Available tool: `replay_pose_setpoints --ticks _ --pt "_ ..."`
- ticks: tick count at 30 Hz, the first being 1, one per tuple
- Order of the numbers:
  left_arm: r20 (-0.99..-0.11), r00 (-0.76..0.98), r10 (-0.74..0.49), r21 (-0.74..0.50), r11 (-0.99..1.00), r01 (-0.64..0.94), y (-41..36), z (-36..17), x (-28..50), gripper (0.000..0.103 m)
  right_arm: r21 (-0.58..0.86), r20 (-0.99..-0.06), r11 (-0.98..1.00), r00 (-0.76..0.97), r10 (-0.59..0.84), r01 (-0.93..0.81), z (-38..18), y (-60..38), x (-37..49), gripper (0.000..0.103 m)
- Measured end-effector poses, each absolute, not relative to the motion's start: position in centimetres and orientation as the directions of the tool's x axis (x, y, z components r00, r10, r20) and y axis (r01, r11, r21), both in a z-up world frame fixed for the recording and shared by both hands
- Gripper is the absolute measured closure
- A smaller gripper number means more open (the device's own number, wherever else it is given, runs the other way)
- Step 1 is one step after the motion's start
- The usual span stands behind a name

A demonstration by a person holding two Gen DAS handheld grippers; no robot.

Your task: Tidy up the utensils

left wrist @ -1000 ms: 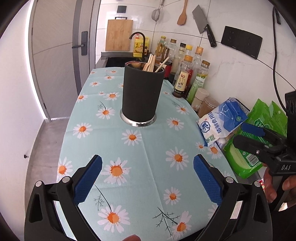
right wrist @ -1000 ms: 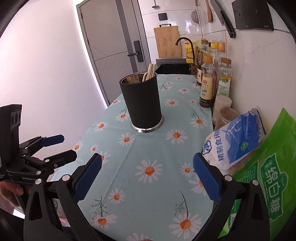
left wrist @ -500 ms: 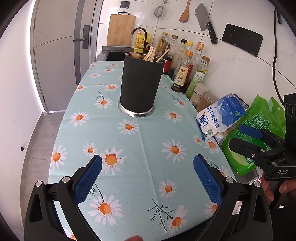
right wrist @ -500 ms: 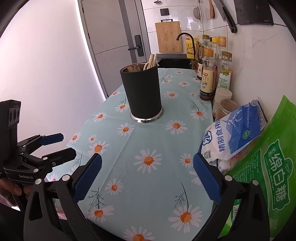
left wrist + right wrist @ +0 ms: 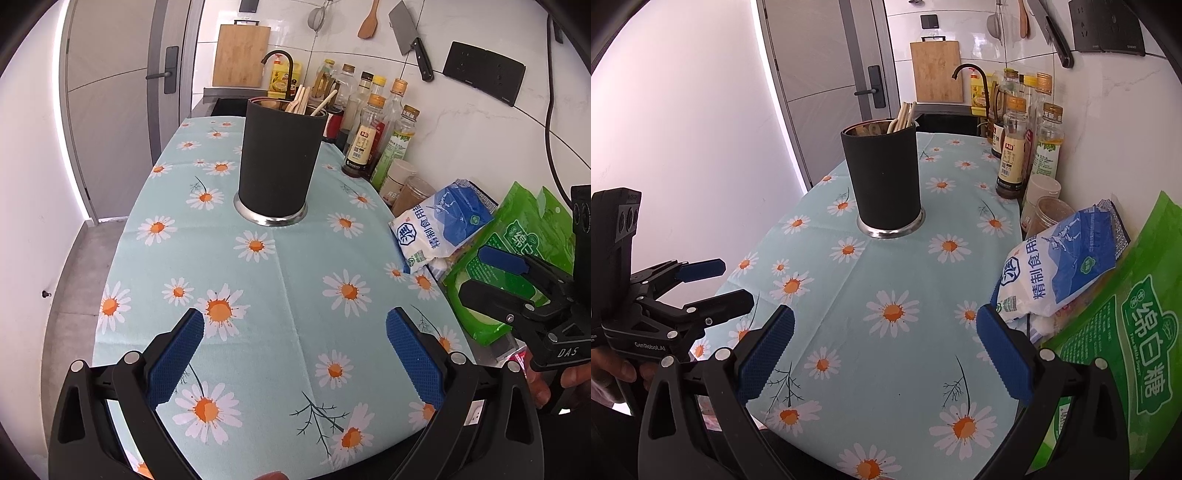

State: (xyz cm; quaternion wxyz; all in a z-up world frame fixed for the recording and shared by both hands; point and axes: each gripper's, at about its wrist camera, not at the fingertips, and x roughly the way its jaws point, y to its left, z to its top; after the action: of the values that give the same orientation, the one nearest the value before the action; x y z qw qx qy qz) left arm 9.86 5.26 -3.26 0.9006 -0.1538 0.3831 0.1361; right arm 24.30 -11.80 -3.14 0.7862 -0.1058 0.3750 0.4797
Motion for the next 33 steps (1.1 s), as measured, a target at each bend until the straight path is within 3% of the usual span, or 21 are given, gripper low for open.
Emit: replay_pose_setpoints --ticks 33 --pt "-0.743 0.658 0.120 -0.166 0.920 -0.355 4.8 -3.4 10.0 0.007 0.219 -0.704 0.551 0.260 0.661 -0.805 -3.6 -13.5 24.4 0.005"
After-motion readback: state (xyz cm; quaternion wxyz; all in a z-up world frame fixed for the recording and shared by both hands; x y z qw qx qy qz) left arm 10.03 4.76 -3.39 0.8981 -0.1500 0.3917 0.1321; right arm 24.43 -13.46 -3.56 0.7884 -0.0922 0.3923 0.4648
